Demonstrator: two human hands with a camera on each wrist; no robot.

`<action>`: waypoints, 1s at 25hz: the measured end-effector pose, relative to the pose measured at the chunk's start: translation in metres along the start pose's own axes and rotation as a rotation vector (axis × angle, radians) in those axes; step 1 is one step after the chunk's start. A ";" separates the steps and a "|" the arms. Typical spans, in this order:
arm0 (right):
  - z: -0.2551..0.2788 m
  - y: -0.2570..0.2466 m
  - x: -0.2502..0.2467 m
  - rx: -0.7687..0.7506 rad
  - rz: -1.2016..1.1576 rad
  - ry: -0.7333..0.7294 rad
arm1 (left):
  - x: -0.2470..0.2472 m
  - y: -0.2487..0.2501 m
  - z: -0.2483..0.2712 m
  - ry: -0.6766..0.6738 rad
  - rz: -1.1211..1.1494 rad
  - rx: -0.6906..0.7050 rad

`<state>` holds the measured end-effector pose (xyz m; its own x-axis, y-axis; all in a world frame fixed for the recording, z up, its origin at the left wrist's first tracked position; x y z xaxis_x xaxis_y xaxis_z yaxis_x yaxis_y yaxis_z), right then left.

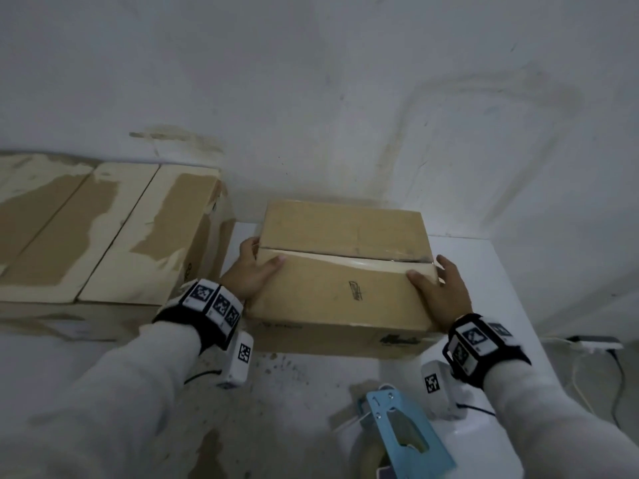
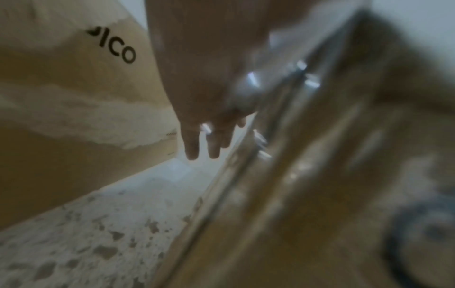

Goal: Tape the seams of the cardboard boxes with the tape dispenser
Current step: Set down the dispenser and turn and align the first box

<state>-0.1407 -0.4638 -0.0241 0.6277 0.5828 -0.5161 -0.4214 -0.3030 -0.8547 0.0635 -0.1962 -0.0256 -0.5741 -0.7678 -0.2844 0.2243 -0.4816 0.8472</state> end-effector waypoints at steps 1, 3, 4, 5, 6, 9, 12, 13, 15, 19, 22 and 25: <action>0.005 0.002 -0.006 -0.005 0.047 0.045 | -0.003 -0.002 0.007 0.042 0.029 0.022; 0.018 0.007 -0.009 -0.051 0.011 0.066 | -0.004 -0.007 0.030 0.066 0.112 0.054; 0.024 0.012 -0.005 -0.069 -0.075 0.031 | 0.000 -0.012 0.040 0.040 0.168 0.055; 0.032 0.018 0.001 -0.062 -0.195 -0.018 | 0.005 -0.018 0.048 0.020 0.220 0.057; 0.037 0.023 0.007 -0.028 -0.310 -0.046 | 0.011 -0.024 0.052 0.020 0.261 0.066; 0.035 0.025 0.013 0.037 -0.539 -0.059 | 0.015 -0.028 0.046 0.130 0.279 0.114; 0.032 0.020 0.008 -0.003 -0.506 -0.189 | 0.010 -0.041 0.033 0.103 0.306 0.121; 0.033 0.026 0.006 0.010 -0.498 -0.219 | 0.009 -0.050 0.033 0.052 0.341 0.120; 0.040 0.040 -0.001 0.019 -0.458 -0.196 | 0.010 -0.076 0.046 0.018 0.365 0.081; 0.063 0.053 -0.012 0.025 -0.404 0.005 | 0.010 -0.106 0.057 0.155 0.363 0.028; 0.078 0.057 -0.011 0.045 -0.477 0.006 | 0.010 -0.109 0.054 0.208 0.448 -0.007; 0.082 0.054 -0.011 0.015 -0.522 0.016 | 0.013 -0.114 0.056 0.209 0.549 -0.029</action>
<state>-0.2241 -0.4244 -0.0603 0.7668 0.6415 -0.0228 -0.0595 0.0357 -0.9976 -0.0134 -0.1276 -0.1002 -0.2011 -0.9737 0.1073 0.4682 0.0007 0.8836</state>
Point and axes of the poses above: each hand's wrist, its own z-axis away from the middle knuckle, its own x-axis out of the palm, y = z × x, the point moved 5 cm from there along -z, towards the middle knuckle, and after that the axes turned 9 degrees about -x, right-handed, at the moved point
